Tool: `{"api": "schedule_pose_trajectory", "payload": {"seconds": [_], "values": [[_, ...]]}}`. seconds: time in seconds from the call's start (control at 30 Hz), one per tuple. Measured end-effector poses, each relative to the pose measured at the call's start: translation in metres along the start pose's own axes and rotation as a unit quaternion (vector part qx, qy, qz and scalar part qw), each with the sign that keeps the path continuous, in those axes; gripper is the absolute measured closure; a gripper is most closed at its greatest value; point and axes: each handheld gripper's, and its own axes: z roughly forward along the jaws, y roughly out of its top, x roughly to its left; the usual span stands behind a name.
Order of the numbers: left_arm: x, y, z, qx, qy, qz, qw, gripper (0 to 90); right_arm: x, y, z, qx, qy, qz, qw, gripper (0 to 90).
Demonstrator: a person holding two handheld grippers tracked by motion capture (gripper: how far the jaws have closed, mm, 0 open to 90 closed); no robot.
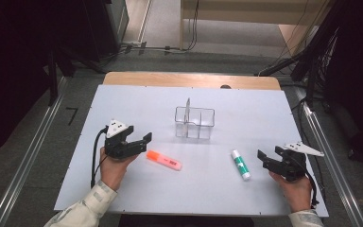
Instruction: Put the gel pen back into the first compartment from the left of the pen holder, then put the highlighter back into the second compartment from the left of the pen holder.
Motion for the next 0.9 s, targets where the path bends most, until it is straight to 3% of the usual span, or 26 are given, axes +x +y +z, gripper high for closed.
{"api": "schedule_pose_trajectory", "payload": {"seconds": [0.23, 0.9], "values": [[0.010, -0.008, -0.006, 0.015, 0.008, -0.007, 0.9998, 19.2, 0.002, 0.000, 0.000, -0.003, 0.001, -0.001, 1.0000, 24.0], [0.028, -0.023, -0.014, 0.029, 0.027, -0.007, 0.9992, 19.0, 0.013, 0.002, 0.001, -0.006, 0.012, -0.012, 0.9998, 24.0]]}}
